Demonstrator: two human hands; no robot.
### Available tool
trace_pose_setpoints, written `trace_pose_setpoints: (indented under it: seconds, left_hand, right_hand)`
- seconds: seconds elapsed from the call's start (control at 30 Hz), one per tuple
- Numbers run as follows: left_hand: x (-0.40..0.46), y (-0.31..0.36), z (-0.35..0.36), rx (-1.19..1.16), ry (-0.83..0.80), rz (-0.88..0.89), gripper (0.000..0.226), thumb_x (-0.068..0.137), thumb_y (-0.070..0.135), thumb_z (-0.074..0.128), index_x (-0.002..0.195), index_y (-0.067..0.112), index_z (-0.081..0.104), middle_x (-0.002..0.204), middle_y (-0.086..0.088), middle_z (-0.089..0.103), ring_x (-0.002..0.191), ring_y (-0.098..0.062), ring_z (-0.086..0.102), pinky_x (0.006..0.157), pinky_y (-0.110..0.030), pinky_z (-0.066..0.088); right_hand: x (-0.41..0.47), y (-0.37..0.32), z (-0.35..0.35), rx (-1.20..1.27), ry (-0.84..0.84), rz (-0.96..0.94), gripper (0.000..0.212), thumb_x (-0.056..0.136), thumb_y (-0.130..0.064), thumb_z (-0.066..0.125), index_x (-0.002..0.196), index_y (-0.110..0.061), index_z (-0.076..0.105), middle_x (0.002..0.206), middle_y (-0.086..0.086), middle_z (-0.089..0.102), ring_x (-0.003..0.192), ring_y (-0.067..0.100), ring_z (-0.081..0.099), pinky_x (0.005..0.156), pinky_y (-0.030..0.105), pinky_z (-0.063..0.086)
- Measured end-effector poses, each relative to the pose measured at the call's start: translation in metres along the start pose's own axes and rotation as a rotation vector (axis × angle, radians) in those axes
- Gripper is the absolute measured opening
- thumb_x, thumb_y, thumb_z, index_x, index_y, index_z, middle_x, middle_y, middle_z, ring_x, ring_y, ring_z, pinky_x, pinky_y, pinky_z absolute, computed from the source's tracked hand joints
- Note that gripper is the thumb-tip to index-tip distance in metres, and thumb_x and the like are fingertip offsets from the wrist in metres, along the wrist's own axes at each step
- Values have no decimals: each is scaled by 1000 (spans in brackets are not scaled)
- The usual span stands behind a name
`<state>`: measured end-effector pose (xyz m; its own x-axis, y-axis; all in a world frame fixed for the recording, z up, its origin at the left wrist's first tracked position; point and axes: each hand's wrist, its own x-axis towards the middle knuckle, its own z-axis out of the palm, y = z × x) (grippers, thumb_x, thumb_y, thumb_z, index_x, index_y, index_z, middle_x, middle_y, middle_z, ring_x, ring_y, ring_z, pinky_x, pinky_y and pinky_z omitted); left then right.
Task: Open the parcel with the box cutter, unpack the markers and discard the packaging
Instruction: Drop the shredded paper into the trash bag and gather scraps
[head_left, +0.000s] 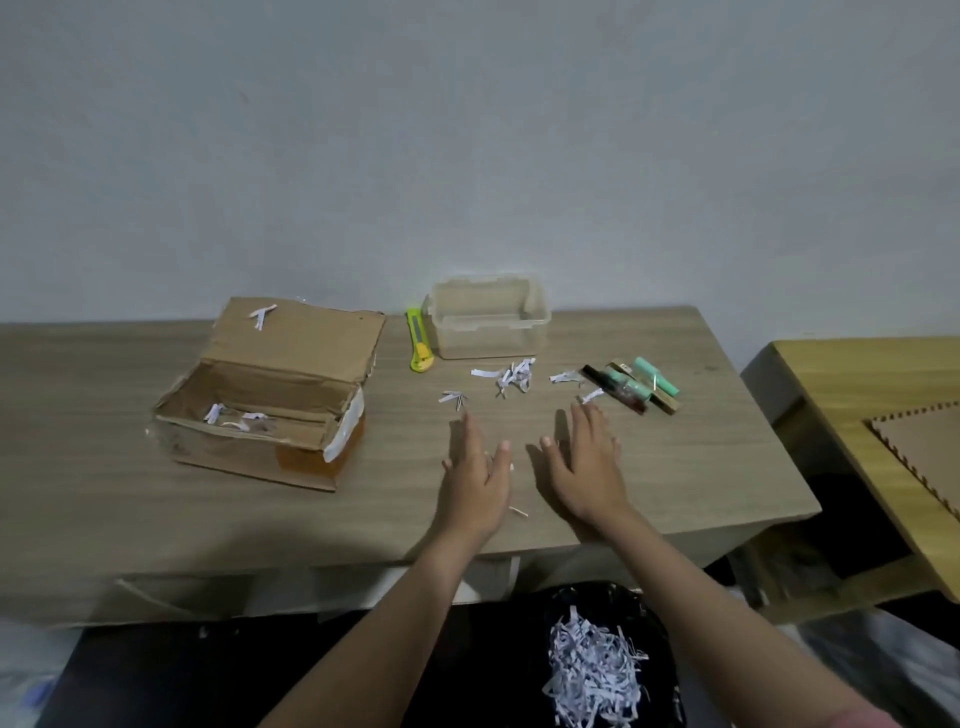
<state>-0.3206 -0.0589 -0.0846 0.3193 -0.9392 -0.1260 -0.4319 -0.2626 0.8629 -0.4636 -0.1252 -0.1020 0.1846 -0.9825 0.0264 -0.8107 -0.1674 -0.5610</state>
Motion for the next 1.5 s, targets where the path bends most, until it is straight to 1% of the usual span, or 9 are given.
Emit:
trace_pose_setpoints:
  seconds: [0.13,0.3,0.43,0.6,0.77,0.9,1.03,1.27,1.5]
  left_hand:
    - [11,-23,-27,144,166,33,61,96,45,34,148,16,22,156,-3,24,146,-19,15,120,-41,9]
    - [11,-68,-57,439,319,83,63,85,39,33,125,-3,56,133,-21,55,127,-34,49,108,-46,33]
    - [15,-72,-59,573,277,121,52,81,30,38,113,-2,63,123,-25,60,116,-39,57,98,-51,43]
    - [17,-65,-61,551,269,71,60,82,38,30,120,2,60,132,-21,53,121,-36,50,101,-46,41]
    - [17,-64,-63,556,247,43,64,83,42,24,124,5,58,137,-17,49,125,-32,46,103,-44,40]
    - [16,-63,-63,548,248,44,63,83,42,24,124,7,58,137,-15,49,124,-31,46,101,-43,40]
    - [16,-62,-64,545,268,65,57,85,39,29,120,7,60,133,-16,53,120,-32,50,97,-43,44]
    - [19,-62,-66,514,293,98,51,86,37,33,118,8,62,131,-15,55,116,-33,52,95,-43,45]
    - [25,-61,-66,505,320,122,51,87,36,33,116,8,63,130,-15,56,115,-36,53,95,-45,42]
  right_hand:
    - [38,1,-3,-47,22,18,69,93,-48,41,147,-11,22,159,12,13,148,24,7,117,49,7]
    - [60,-6,4,101,-20,-156,73,88,-53,40,146,-10,28,156,11,26,145,25,20,118,47,16]
    - [85,1,1,94,52,-125,75,87,-55,37,143,-6,33,154,15,29,144,28,23,117,49,20]
    - [109,-8,8,-43,-108,-229,71,84,-64,33,141,-22,35,153,5,33,144,25,23,115,55,9]
    - [96,-16,16,205,-18,-430,57,81,-60,46,113,-15,59,98,-1,60,96,22,58,82,32,44]
    - [102,-26,24,201,-20,-453,63,81,-60,48,121,-12,57,122,6,58,115,22,54,98,38,44]
    - [102,-49,30,50,-184,-457,71,76,-70,37,132,-29,49,143,-4,45,134,14,38,110,51,23]
    - [95,-63,32,331,-180,-631,46,82,-51,54,104,-13,68,103,4,63,98,17,61,85,40,50]
    - [109,-89,37,-83,-390,-642,72,78,-71,32,134,-29,50,149,-2,41,138,20,35,108,54,29]
